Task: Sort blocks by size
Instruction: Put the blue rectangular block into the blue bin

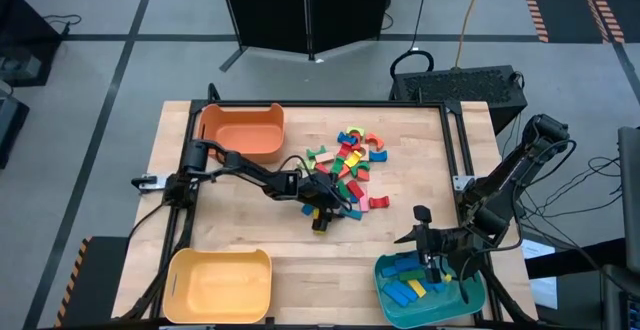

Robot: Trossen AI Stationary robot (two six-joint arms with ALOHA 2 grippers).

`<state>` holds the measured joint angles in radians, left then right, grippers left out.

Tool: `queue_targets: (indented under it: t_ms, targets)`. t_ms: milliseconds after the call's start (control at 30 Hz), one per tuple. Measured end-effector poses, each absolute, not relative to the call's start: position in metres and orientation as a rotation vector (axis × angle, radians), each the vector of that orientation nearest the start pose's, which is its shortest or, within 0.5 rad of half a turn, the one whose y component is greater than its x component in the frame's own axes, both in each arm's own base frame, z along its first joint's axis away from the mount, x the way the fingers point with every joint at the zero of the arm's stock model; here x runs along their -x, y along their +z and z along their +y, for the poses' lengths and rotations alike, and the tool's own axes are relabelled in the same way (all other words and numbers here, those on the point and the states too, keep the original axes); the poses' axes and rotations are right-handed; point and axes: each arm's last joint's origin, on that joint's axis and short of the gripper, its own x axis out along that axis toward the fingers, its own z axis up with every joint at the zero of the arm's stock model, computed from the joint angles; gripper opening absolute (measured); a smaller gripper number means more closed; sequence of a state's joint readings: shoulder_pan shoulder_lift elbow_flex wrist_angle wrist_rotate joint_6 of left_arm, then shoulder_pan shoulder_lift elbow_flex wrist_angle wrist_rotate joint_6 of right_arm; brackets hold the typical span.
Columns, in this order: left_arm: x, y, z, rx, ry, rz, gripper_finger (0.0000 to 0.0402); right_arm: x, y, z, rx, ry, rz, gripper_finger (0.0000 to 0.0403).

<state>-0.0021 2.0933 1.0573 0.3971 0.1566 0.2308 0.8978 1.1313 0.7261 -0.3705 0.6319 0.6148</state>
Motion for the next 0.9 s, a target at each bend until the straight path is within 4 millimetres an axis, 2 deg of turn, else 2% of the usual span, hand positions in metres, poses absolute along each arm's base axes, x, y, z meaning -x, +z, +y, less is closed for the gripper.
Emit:
queue_targets:
  t_ms: [200, 567, 767, 900]
  targets:
    - [-0.405, 0.094, -0.005, -0.171, -0.225, 0.617, 0.0216, -0.151, 0.237, 0.163, -0.050, 0.072, 0.604, 0.0116]
    - [-0.405, 0.094, -0.005, -0.157, -0.218, 0.620, 0.0089, -0.151, 0.237, 0.163, -0.050, 0.071, 0.603, 0.0116]
    - [-0.404, 0.099, 0.001, -0.093, -0.208, 0.629, 0.0093, -0.152, 0.238, 0.161, -0.021, 0.027, 0.570, 0.0116]
    - [-0.402, 0.115, 0.000, -0.070, -0.206, 0.614, 0.0097, -0.155, 0.238, 0.159, 0.035, -0.038, 0.530, 0.0116]
